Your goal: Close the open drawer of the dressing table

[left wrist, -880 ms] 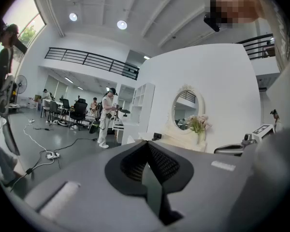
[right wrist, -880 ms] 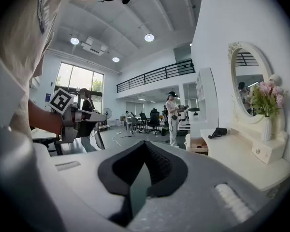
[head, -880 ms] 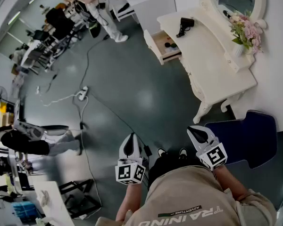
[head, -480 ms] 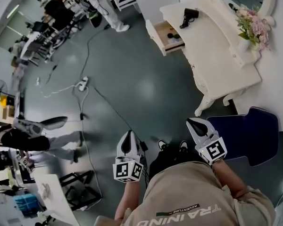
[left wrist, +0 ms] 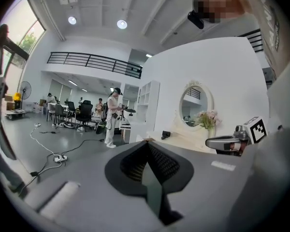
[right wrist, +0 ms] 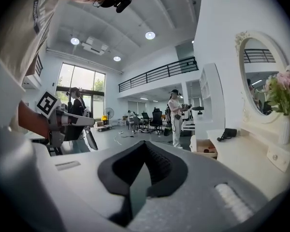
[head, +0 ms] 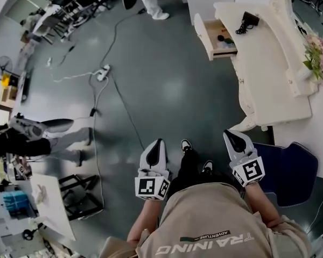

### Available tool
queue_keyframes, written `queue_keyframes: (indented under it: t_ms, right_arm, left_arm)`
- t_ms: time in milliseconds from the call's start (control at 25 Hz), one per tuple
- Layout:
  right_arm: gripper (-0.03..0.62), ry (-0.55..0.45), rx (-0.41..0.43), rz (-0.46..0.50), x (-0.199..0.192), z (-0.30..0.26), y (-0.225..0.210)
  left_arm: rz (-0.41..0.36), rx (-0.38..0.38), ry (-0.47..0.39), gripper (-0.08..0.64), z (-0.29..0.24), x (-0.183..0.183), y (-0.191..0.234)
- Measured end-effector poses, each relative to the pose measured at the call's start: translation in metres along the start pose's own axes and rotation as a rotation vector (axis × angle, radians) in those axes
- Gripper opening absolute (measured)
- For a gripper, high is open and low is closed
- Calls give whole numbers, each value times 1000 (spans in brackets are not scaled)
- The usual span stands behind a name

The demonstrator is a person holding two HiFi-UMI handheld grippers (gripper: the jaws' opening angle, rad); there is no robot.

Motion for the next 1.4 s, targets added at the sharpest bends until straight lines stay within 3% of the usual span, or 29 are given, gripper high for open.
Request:
queue_keyframes:
  t_ms: [320, 560, 720, 840, 1160, 1400]
  right_arm:
    - [2, -42, 28, 46, 69, -84, 5]
    - [2, -36, -45, 106, 96, -128, -5]
    - [2, -24, -131, 83, 93, -149, -6]
    - [2, -13, -162, 52, 90, -161, -3]
    - [2, 30, -130, 78, 92, -201, -6]
    - [2, 33, -109, 20, 85, -229, -17]
  left_arm:
    - [25, -32, -36, 18, -53, 35, 63]
    - [-7, -125, -67, 18, -106, 54, 97]
    - [-73, -212, -61, 18, -136, 62, 118]
    - [-64, -245, -57, 18, -155, 59, 136]
    - [-18, -178, -41, 18, -166, 52, 170]
    - [-34, -125, -33, 18, -174, 67, 188]
Point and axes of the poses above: the fingertips, and each gripper's own axes: z backward along the fingers, y to its left, x out of its top, the point moved 7 cm from there along z, backward along the fingers, and after that the axes turned 2 degrees about -x, right-handed, at the moved point
